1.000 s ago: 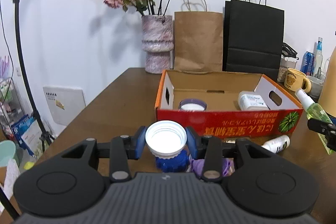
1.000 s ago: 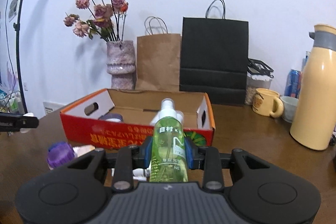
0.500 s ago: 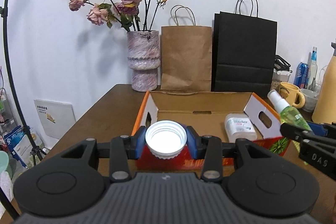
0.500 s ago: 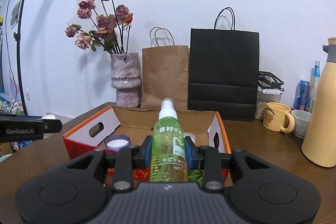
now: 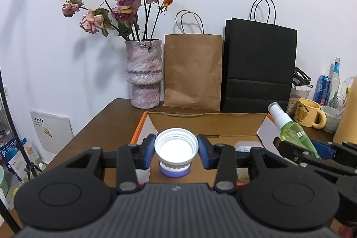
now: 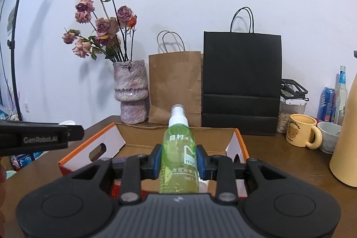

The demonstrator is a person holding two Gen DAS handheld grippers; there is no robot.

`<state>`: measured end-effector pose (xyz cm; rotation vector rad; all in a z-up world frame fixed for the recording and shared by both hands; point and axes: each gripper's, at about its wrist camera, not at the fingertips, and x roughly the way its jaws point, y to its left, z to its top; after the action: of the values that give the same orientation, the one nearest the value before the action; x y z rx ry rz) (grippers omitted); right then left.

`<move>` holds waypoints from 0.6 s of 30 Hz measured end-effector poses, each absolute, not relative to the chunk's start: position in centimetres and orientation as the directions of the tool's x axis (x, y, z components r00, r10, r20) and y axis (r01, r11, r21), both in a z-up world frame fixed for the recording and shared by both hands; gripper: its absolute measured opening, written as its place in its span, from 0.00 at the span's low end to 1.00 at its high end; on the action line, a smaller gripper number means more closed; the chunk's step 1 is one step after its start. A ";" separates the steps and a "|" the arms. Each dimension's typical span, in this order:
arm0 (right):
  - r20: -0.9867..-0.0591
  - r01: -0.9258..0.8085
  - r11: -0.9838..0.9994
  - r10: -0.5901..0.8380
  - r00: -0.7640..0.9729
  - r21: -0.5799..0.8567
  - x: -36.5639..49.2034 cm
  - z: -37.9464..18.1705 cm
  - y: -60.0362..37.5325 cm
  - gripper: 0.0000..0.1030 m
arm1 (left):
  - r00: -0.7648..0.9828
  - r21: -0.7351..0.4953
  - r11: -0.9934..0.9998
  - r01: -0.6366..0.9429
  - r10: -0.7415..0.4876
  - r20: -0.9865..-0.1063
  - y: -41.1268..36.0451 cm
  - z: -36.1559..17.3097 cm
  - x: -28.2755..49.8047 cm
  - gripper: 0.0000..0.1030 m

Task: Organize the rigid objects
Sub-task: 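Carry the white cap and green spray bottle over the cardboard box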

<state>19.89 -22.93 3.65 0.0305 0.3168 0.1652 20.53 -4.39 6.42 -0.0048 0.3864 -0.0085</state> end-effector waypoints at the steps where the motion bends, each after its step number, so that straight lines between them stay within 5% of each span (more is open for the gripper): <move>1: -0.308 -0.157 0.986 0.167 0.936 0.058 20.2 3.7 -22.9 0.29 | 0.926 -0.007 1.000 0.007 -0.009 -0.378 -4.5 6.4 20.9 0.40; 18: -0.329 -0.156 0.984 0.177 0.928 0.089 26.3 3.0 -21.4 0.29 | 0.901 -0.021 0.999 -0.033 0.020 -0.434 -5.2 5.2 27.7 0.40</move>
<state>26.29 -21.42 3.01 0.0621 0.3424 0.1704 27.70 -5.24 5.24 -0.0283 0.4488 0.0274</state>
